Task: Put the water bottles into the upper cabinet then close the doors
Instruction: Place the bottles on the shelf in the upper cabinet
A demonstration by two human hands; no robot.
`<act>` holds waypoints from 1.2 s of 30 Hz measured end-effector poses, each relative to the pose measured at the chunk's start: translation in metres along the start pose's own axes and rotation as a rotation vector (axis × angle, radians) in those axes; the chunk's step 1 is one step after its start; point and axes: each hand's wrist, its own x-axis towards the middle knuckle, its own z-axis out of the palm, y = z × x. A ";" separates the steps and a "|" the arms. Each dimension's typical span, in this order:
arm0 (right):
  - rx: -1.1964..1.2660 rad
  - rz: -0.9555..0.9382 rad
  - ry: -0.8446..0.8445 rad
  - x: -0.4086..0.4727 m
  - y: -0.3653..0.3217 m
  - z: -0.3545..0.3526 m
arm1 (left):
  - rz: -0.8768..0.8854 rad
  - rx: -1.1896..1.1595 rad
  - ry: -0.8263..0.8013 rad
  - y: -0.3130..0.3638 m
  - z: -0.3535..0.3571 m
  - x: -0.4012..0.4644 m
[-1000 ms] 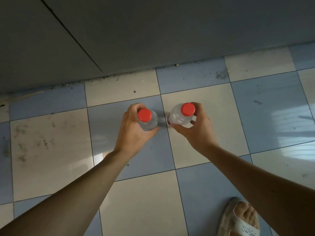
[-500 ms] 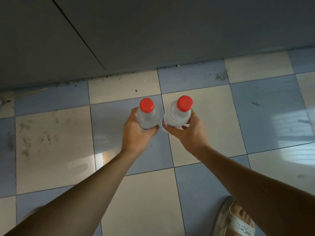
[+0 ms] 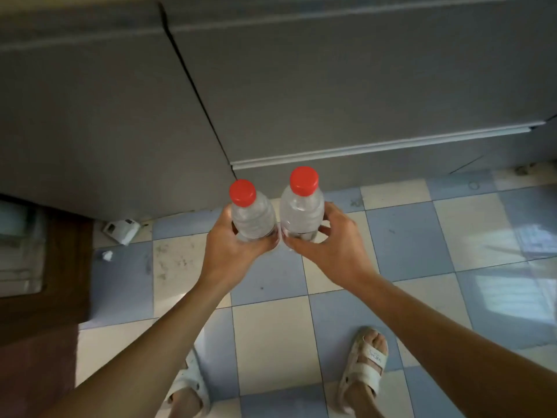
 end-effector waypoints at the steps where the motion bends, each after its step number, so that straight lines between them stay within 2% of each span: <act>1: -0.005 -0.017 -0.014 -0.010 -0.035 -0.010 | 0.011 -0.014 0.016 0.030 -0.017 -0.015; 8: 0.037 -0.138 -0.019 -0.056 -0.270 -0.052 | 0.160 -0.022 0.070 0.233 -0.163 -0.068; 16: 0.109 -0.417 0.112 -0.065 -0.552 -0.029 | 0.532 0.007 0.179 0.450 -0.374 -0.060; 21: 0.180 -0.524 0.194 -0.050 -0.699 -0.021 | 0.696 0.010 0.233 0.574 -0.478 -0.051; 28: 0.240 -0.685 0.277 -0.022 -0.862 -0.046 | 0.826 -0.040 0.305 0.710 -0.562 -0.033; 36: 0.320 -0.876 0.336 0.036 -0.984 -0.101 | 0.934 -0.116 0.405 0.834 -0.592 0.016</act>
